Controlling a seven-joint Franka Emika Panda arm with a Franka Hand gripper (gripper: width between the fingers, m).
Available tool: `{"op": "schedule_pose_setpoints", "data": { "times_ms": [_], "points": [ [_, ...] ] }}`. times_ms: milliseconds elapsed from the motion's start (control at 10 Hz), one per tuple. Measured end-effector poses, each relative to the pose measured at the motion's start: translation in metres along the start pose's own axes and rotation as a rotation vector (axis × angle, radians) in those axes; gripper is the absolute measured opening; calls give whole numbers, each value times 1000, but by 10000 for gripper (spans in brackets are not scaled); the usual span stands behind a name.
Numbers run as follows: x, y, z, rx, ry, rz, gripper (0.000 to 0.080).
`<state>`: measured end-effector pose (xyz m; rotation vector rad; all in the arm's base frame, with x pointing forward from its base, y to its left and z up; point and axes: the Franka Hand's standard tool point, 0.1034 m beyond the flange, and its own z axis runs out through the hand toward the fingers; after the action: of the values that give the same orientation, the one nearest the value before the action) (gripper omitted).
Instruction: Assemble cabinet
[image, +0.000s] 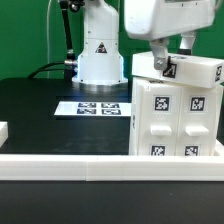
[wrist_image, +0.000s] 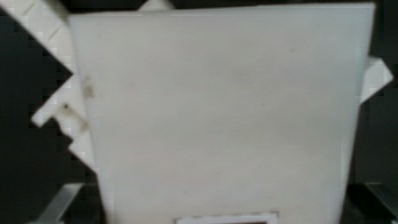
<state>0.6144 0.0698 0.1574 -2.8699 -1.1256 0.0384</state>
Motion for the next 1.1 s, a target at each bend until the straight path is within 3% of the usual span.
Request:
{"op": "schedule_pose_setpoints", "data": {
  "times_ms": [700, 1100],
  "points": [
    [2, 4, 0, -6, 25, 695, 560],
    [6, 1, 0, 10, 40, 1209, 560]
  ]
}}
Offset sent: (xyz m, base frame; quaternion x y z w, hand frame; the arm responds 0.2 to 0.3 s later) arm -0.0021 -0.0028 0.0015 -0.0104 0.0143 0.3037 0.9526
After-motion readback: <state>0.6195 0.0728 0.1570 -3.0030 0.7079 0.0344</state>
